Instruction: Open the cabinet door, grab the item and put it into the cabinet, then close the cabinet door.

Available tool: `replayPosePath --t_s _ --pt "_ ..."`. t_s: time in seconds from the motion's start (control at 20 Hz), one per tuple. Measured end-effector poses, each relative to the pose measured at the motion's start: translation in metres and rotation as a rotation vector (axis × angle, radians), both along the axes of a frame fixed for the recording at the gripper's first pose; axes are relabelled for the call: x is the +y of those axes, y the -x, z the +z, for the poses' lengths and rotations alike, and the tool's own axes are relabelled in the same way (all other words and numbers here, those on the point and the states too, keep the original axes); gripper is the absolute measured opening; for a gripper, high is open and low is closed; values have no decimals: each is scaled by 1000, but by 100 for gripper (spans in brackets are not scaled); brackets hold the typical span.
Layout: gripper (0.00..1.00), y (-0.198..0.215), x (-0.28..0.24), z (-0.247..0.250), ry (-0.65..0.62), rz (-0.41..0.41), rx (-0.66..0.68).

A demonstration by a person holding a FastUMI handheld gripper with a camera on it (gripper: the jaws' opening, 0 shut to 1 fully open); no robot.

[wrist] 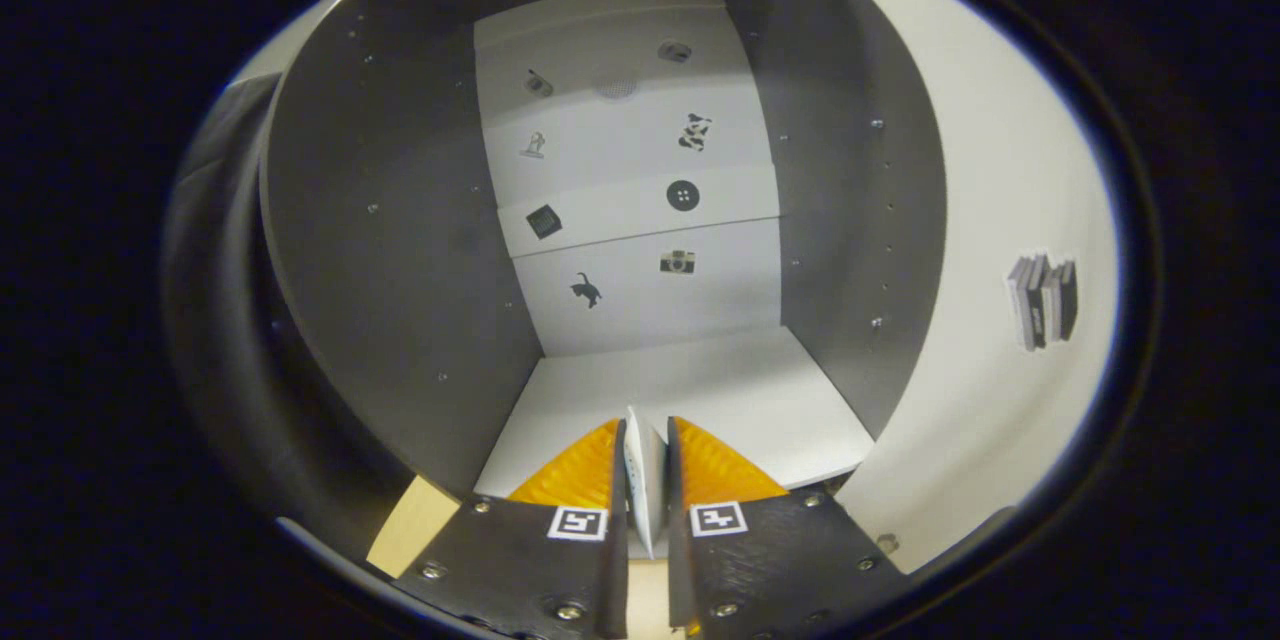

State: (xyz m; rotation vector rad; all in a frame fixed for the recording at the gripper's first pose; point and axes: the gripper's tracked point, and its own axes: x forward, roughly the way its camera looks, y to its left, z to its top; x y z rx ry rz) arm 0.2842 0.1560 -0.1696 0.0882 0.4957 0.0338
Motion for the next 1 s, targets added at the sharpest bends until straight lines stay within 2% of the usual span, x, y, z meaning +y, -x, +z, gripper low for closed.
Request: replayPosePath --t_s 0.2,0.65,1.0 --pt "16 -10 2 -9 12 16 63" --pt "16 -24 -12 -33 55 -3 200" --pt "16 -24 -9 -63 104 29 324"
